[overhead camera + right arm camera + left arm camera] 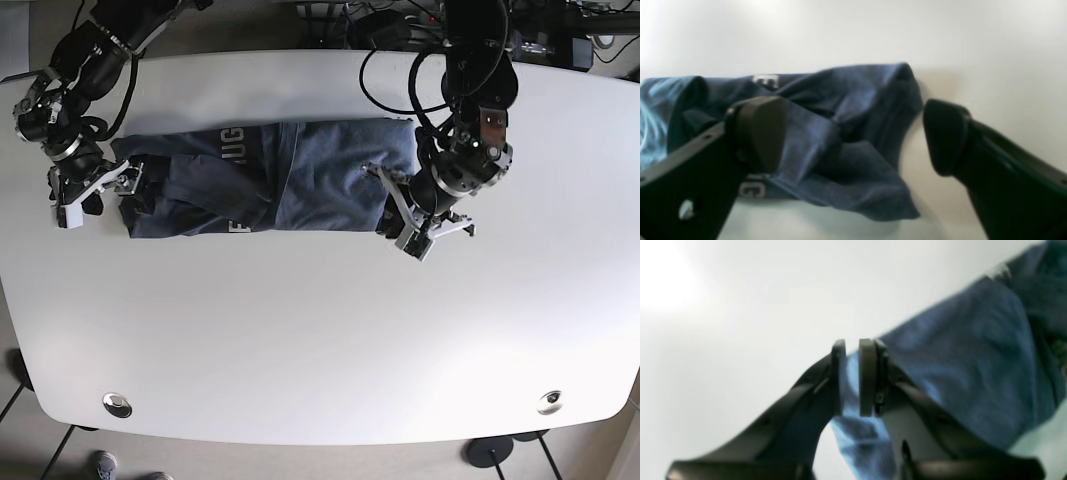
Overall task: Fold the T-shirt properly
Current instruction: 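Grasp both ends of the navy bundle and fold them toward the middle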
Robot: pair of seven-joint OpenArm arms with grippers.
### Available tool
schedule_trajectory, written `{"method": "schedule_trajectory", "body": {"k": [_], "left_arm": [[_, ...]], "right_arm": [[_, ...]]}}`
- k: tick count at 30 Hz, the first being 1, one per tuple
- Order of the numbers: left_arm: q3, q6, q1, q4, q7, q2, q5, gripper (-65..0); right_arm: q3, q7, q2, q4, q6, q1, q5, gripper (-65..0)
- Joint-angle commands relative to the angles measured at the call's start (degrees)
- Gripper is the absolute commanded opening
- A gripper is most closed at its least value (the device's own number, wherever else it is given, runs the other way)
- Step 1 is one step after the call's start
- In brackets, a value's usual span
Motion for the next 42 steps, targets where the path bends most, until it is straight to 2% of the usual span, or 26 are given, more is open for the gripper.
{"method": "schedule_trajectory", "body": {"k": [1,3,5,8,11,18,22,24,29,34,38,42], "left_arm": [[-0.09,-2.85,1.66,1.70,-1.22,-0.14,-0.68,-60.1],[-0.62,-7.51,3.50,1.18,-1.30,0.30,-0.60,-60.3],[-2.20,-10.33,5.08,-0.85,-1.66,0.91,-0.60,-60.3],[-4.66,-12.35,4.91,-6.74,-4.64,1.27,-0.60,-65.0],[-4.84,-13.58,4.20,-12.54,-5.26,0.74,-0.60,-65.0],[-4.93,-13.75,3.50,-12.89,-7.19,0.65,-0.42,-65.0],[-5.01,-13.67,3.41,-12.98,-7.19,0.65,-0.42,-65.0],[-5.01,-13.67,3.50,-12.98,-7.19,0.65,-0.42,-65.0],[-5.01,-13.58,3.50,-12.98,-7.19,0.65,-0.33,-65.0],[-5.01,-13.58,3.50,-13.50,-7.19,0.65,-0.33,-65.0],[-5.01,-13.49,3.24,-16.76,-7.19,0.83,-0.33,-65.0],[-5.01,-13.49,3.15,-19.39,-7.28,1.18,-0.51,-65.0]], "right_arm": [[2.09,1.24,2.02,-3.80,0.34,1.88,1.23,-2.4],[3.94,1.24,3.34,-8.02,0.34,2.84,1.23,-2.4],[4.56,1.24,3.60,-12.24,0.34,2.93,1.23,-2.4],[4.64,1.59,3.78,-15.75,0.34,2.49,3.34,-2.4],[4.73,1.68,3.86,-21.91,0.34,2.32,6.51,-2.4],[4.12,1.68,3.42,-22.70,0.34,1.44,6.68,-2.4],[-1.42,2.65,2.90,-22.70,0.34,1.00,6.68,-3.6],[-3.71,4.49,2.02,-22.61,0.34,-0.23,6.60,-11.6],[-6.35,6.69,2.10,-22.79,0.34,-0.50,6.60,-33.3],[-6.43,6.87,2.28,-22.79,0.34,-0.41,6.60,-62.9],[-6.43,6.87,2.28,-19.10,0.34,-0.76,6.60,-63.1],[-8.98,5.64,2.02,-8.02,0.21,-4.01,6.77,-63.1]]}}
